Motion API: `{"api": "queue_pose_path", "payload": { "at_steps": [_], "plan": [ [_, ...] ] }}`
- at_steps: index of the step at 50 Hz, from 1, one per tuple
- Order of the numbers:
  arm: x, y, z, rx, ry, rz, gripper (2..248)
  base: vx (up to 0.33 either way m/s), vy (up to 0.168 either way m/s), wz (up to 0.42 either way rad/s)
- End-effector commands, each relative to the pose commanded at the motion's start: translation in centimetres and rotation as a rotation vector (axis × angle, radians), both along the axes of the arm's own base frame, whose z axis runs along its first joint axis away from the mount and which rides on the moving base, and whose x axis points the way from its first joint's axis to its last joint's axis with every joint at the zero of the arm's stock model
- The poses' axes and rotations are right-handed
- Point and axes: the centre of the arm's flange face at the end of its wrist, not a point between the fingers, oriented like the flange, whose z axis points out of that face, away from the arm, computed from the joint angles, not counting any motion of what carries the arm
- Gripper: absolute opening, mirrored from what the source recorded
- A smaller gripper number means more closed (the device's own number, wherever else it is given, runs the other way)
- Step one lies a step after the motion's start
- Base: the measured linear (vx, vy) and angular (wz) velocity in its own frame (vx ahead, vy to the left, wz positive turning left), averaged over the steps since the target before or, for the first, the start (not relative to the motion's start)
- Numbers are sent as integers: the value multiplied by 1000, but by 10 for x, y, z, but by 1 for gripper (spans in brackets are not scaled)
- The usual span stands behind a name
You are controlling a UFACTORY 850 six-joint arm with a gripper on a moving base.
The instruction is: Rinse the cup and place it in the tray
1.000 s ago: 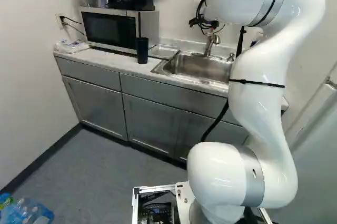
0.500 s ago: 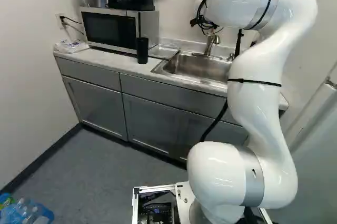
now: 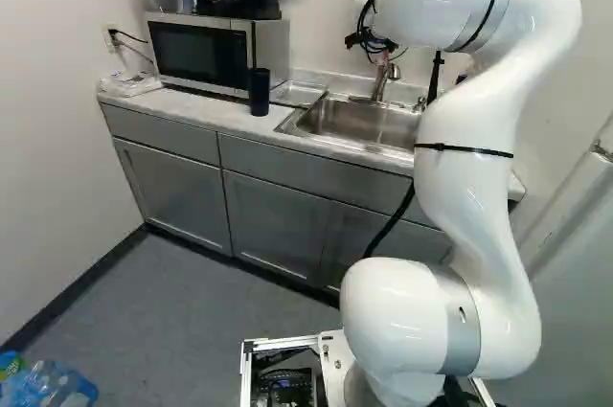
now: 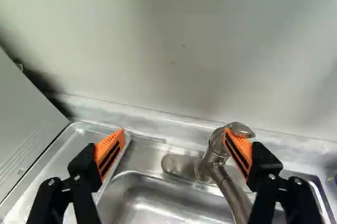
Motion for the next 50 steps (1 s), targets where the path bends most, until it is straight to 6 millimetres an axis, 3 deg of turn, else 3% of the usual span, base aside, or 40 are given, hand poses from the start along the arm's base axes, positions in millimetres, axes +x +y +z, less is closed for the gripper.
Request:
{"api": "queue_pose_path", "payload": {
  "at_steps": [50],
  "plan": [
    [-79,65,9,8,42,74,247,0,0,0]
  ]
}}
